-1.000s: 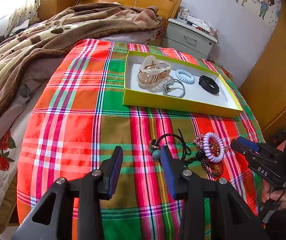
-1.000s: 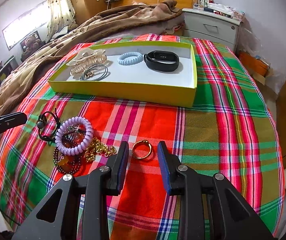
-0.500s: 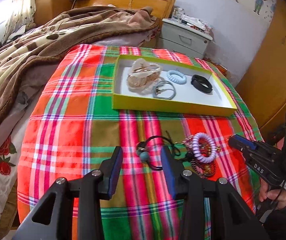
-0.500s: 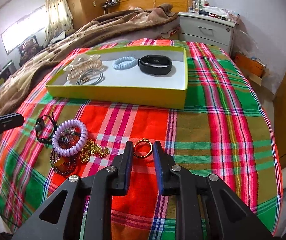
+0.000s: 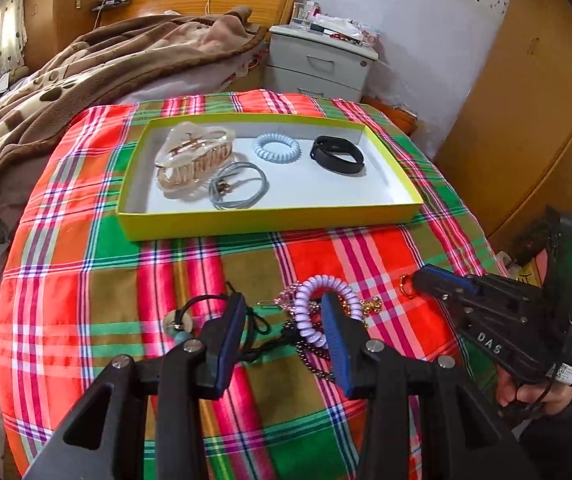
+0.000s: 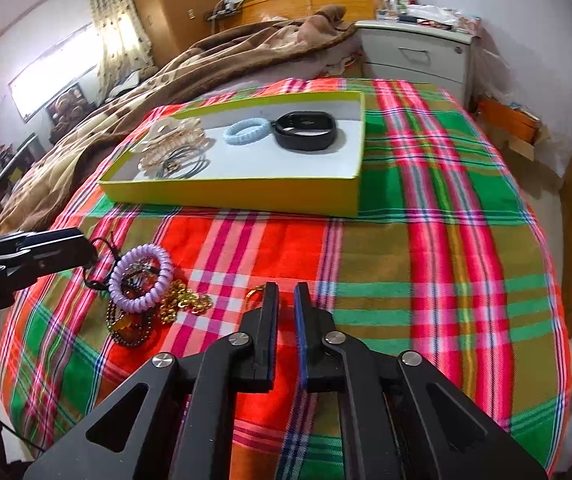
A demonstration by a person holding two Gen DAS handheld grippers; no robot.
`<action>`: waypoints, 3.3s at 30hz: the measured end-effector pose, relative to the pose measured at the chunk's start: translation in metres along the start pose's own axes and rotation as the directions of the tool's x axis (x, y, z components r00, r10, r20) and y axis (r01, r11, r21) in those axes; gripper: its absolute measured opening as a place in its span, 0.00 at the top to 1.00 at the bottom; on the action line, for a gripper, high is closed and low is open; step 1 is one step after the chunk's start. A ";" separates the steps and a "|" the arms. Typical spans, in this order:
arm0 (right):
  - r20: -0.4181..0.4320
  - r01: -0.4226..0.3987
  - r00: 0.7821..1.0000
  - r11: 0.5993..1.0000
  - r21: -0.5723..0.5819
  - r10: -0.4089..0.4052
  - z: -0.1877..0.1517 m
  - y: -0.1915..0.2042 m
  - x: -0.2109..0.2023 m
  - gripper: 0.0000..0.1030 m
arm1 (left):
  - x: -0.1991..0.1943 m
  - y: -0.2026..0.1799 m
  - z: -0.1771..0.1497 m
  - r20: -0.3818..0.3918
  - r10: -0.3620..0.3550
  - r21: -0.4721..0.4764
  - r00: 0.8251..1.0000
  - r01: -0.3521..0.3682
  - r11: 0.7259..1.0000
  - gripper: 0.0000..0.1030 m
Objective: Organize jewelry
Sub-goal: 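Lower left tool onto purple coil hair tie while right tool nears gold ring, then close left tool on purple coil hair tie while right tool grasps gold ring, then carry purple coil and gold ring over into the yellow box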
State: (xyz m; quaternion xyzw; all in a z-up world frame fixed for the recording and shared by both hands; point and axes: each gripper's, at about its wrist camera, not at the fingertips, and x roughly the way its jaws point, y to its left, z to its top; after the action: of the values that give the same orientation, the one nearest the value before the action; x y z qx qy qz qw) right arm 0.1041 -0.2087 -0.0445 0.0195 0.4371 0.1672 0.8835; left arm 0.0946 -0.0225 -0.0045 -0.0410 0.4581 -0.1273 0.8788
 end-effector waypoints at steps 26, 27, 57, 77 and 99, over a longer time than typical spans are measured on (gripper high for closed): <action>0.043 0.039 0.998 0.999 0.011 -0.039 0.000 -0.006 -0.012 0.97 | 0.010 -0.005 0.001 -0.031 0.010 0.018 0.999 -0.010 1.000 0.60; 0.048 0.042 0.998 0.999 0.017 -0.043 0.001 -0.008 -0.013 0.97 | 0.011 -0.006 0.001 -0.032 0.015 0.025 0.999 -0.014 1.000 0.60; 0.118 0.013 0.993 0.997 0.071 -0.021 -0.002 -0.026 -0.038 0.97 | 0.039 -0.026 0.010 -0.107 0.072 0.131 0.992 -0.058 0.990 0.53; 0.124 0.005 0.992 0.998 0.064 -0.013 0.003 -0.020 -0.037 0.97 | 0.034 -0.033 0.011 -0.095 0.106 0.180 0.990 -0.088 0.980 0.90; 0.165 0.011 0.986 0.999 0.040 -0.018 0.028 -0.006 -0.049 0.97 | -0.008 -0.006 0.034 0.019 0.018 0.069 1.000 -0.019 0.997 0.91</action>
State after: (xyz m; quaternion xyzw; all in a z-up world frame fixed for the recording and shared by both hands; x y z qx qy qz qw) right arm 0.0997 -0.2265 0.0097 0.0471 0.3656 0.1501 0.9174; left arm 0.1167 -0.0276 0.0230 -0.0073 0.4458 -0.1345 0.8850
